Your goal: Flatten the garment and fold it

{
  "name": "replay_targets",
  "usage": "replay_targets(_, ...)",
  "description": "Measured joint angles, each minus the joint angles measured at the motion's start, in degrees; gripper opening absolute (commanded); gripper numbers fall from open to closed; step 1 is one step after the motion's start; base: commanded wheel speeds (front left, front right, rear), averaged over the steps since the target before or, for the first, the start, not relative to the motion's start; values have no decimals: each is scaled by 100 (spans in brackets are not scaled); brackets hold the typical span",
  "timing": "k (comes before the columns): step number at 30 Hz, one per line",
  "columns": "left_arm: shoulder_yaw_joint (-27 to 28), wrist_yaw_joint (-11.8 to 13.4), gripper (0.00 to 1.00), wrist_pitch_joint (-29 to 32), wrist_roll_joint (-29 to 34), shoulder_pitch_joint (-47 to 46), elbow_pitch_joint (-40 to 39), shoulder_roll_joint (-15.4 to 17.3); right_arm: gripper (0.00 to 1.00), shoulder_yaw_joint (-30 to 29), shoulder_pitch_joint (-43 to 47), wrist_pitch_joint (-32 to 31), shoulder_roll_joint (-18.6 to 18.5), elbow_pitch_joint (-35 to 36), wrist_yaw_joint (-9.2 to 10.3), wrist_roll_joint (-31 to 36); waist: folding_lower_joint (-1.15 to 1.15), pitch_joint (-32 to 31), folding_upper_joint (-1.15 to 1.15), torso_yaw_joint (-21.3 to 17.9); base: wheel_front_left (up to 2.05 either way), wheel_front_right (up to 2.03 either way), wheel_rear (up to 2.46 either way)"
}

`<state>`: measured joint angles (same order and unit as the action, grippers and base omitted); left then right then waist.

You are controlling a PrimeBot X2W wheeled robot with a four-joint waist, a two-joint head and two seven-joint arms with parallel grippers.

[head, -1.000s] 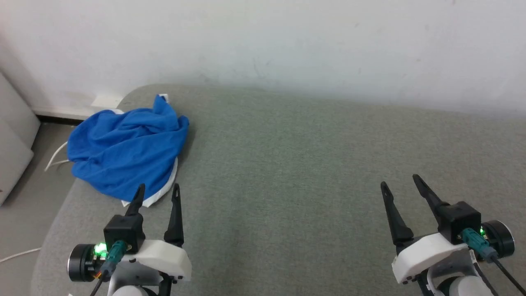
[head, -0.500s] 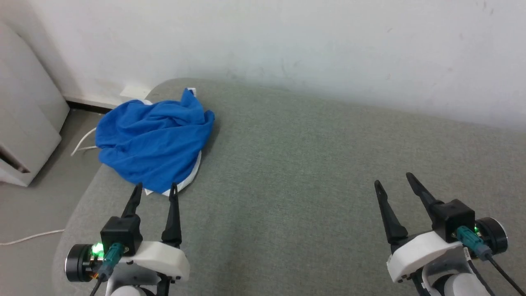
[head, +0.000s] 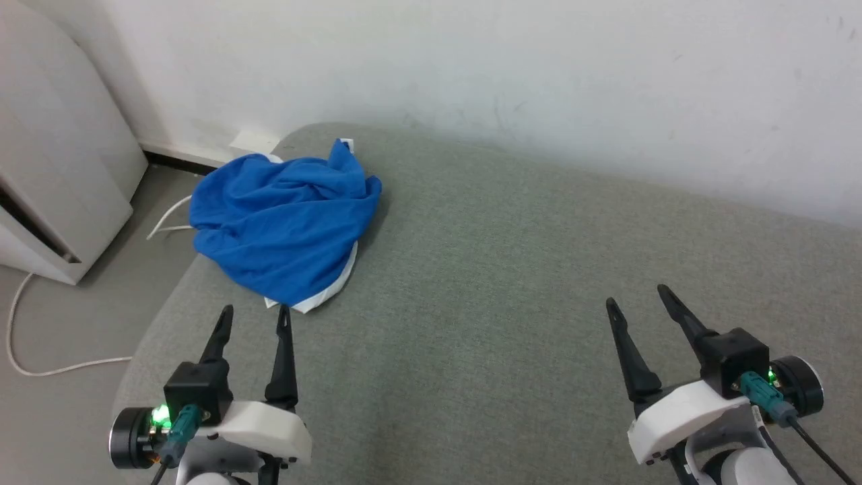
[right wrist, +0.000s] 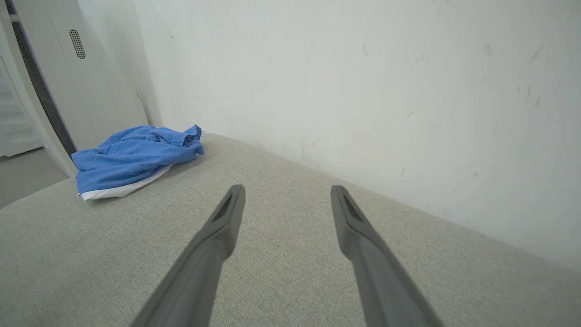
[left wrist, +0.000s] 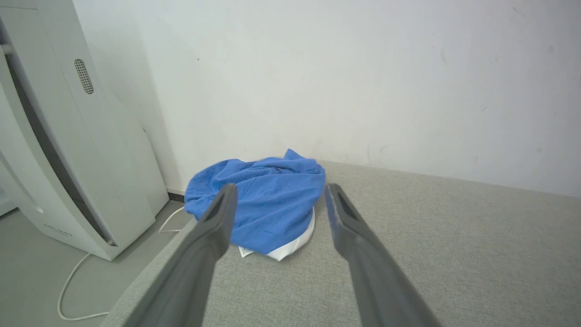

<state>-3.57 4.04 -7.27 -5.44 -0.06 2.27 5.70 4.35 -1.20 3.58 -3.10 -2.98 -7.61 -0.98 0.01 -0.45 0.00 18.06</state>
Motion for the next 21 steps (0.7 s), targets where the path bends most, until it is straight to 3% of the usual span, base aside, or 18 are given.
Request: replay_targets(21,-38,258,100,-194,-266,84,71,119,100,169,-123,67,1,-112,0,-66,0,-6,0,498,0,0,0)
